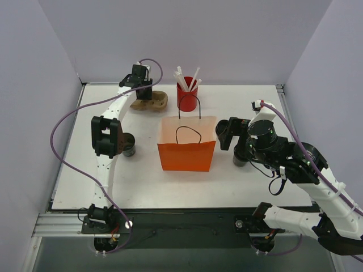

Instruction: Pack the takeout coffee

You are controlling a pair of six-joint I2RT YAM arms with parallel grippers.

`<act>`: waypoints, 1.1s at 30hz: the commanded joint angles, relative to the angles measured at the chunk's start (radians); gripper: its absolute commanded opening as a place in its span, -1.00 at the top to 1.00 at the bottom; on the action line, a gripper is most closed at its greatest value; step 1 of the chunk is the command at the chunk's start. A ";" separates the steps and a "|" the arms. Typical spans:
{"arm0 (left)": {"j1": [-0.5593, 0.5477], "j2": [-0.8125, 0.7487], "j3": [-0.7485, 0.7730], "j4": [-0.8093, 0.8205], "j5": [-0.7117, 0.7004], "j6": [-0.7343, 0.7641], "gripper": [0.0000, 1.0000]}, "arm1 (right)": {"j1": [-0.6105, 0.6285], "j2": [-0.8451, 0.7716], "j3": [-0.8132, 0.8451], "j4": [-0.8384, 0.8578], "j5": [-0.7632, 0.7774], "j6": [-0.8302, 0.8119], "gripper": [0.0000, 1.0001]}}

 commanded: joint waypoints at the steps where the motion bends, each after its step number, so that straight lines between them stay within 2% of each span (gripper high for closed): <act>1: 0.002 -0.061 0.061 -0.028 0.020 -0.030 0.15 | -0.008 -0.005 0.006 0.001 0.005 0.000 -0.77; 7: 0.000 -0.077 0.074 -0.031 0.006 -0.029 0.03 | -0.008 -0.007 0.006 0.001 0.005 0.004 -0.78; 9: 0.002 -0.085 0.076 -0.025 -0.024 -0.018 -0.09 | -0.008 -0.008 0.008 0.002 0.005 0.007 -0.78; 18: 0.003 -0.070 0.087 -0.040 -0.025 -0.020 -0.05 | -0.008 -0.002 0.011 0.007 0.005 0.009 -0.78; 23: 0.005 -0.061 0.074 -0.046 -0.021 -0.029 -0.17 | -0.008 -0.001 0.009 0.007 0.007 0.006 -0.78; 33: 0.008 -0.008 0.062 -0.065 -0.012 -0.038 -0.19 | -0.008 -0.004 0.008 0.008 0.016 0.001 -0.78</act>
